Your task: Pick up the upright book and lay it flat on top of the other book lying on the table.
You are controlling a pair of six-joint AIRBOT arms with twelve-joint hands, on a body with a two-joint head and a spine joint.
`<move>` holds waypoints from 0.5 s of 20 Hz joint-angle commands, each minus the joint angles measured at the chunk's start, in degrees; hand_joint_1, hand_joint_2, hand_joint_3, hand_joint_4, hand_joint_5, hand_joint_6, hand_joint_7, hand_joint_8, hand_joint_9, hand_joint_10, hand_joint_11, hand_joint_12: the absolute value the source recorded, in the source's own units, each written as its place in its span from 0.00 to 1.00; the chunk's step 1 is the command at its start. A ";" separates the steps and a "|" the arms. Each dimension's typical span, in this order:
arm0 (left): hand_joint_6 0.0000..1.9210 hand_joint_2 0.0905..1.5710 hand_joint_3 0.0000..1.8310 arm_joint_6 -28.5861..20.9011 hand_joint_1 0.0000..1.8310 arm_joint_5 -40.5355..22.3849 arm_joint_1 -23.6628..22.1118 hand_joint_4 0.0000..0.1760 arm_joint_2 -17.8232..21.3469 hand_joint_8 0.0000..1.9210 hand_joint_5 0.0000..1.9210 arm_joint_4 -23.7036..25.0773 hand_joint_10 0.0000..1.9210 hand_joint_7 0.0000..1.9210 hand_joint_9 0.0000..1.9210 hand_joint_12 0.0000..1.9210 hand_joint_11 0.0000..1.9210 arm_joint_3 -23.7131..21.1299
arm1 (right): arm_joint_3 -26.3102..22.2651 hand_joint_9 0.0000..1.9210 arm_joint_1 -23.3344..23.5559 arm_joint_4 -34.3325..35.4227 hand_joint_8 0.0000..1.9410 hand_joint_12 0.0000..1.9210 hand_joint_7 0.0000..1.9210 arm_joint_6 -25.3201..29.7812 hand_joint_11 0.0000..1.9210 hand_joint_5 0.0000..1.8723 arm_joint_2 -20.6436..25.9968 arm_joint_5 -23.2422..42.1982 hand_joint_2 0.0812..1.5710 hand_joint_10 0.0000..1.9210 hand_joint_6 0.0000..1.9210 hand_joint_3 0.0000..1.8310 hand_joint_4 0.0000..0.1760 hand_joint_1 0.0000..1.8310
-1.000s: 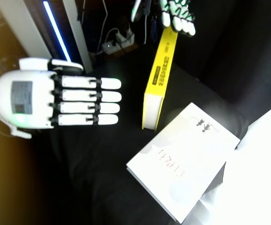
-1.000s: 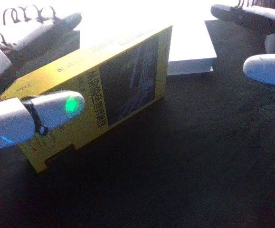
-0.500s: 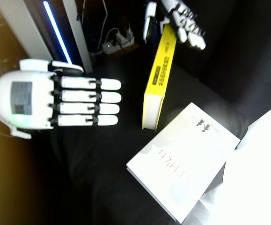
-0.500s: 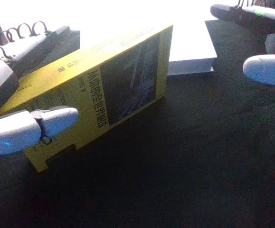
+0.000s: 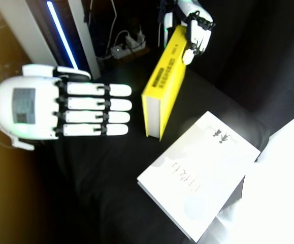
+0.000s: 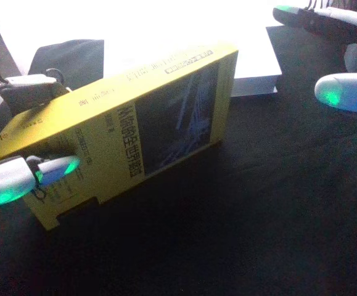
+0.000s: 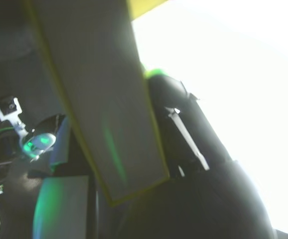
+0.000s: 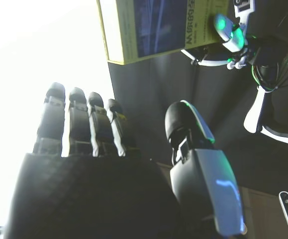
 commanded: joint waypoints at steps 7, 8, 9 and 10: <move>0.69 0.78 0.00 -0.62 0.60 -16.38 -0.34 0.00 2.74 0.34 0.39 6.84 0.41 0.64 0.70 0.61 0.64 -1.25 | -0.01 0.00 0.76 3.55 0.00 0.00 0.00 0.39 0.00 0.00 -0.03 10.75 0.81 0.00 0.00 0.00 0.30 0.15; 0.68 0.77 0.00 -0.62 0.60 -16.34 -1.20 0.00 2.74 0.35 0.39 7.36 0.45 0.66 0.71 0.64 0.64 -0.92 | 0.24 0.00 1.24 3.55 0.00 0.00 0.00 0.39 0.00 0.00 -0.01 11.64 0.79 0.00 0.00 0.00 0.43 0.16; 0.68 0.77 0.00 -0.62 0.60 -15.55 -2.68 0.00 2.74 0.35 0.40 7.91 0.47 0.68 0.72 0.67 0.64 -0.47 | 0.69 0.00 2.21 3.54 0.00 0.00 0.00 0.39 0.00 0.00 -0.03 12.49 0.78 0.00 0.00 0.00 0.26 0.19; 0.66 0.76 0.00 -0.62 0.61 -14.47 -3.98 0.00 2.59 0.37 0.41 8.31 0.50 0.69 0.73 0.70 0.64 0.00 | 0.97 0.00 2.95 3.21 0.00 0.00 0.00 0.39 0.00 0.00 -0.36 12.86 0.77 0.00 0.00 0.00 0.12 0.19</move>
